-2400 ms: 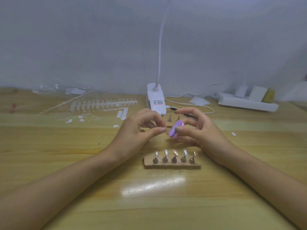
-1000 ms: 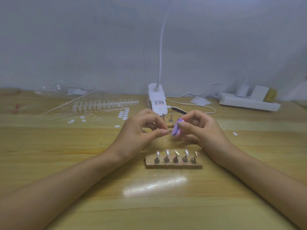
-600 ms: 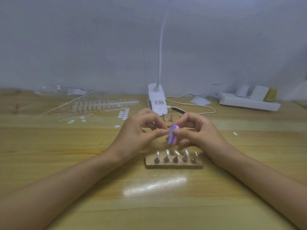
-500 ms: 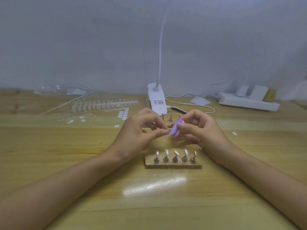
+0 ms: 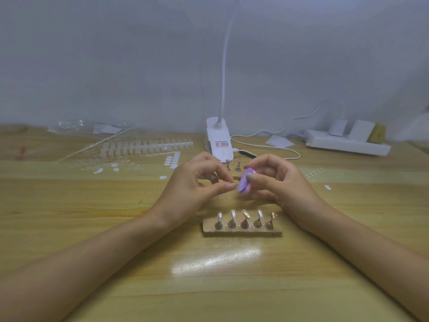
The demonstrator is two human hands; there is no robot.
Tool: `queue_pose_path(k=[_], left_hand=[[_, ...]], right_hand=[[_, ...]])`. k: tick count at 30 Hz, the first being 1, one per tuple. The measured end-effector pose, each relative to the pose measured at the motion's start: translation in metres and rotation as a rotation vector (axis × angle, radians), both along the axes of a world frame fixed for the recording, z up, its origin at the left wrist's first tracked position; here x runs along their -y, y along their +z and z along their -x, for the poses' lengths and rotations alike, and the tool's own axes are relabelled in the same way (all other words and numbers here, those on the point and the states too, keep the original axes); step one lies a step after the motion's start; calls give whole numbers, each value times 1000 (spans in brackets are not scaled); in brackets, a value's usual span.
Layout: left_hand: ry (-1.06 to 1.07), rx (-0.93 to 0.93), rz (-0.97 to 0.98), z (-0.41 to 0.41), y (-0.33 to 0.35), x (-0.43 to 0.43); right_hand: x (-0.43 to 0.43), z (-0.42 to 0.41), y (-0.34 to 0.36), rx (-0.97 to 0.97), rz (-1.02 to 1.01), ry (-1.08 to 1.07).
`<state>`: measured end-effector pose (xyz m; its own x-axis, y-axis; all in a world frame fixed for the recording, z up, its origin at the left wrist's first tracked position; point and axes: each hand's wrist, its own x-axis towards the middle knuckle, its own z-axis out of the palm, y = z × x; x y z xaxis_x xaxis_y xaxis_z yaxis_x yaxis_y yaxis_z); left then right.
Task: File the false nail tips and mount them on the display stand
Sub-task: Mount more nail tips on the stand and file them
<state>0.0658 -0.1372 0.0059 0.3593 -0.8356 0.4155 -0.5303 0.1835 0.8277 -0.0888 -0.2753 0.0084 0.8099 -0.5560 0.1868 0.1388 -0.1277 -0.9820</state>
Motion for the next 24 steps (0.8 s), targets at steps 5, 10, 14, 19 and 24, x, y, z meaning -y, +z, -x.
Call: queue_pose_path(k=[5,10,14,19,24], left_hand=[[2,18,0,1,0,0],[1,20,-5,0,-1,1],[23,18,0,-1,0,1],[1,16,-5,0,0,0],[5,11,-7,0,0,0]], right_hand=[[-4,1,2,-65,80,53],[-2,2,2,-92,104,73],[-3,1,3,-81,78,32],[-5,1,1,-65,82,24],[-7,2,3,-127,142,90]])
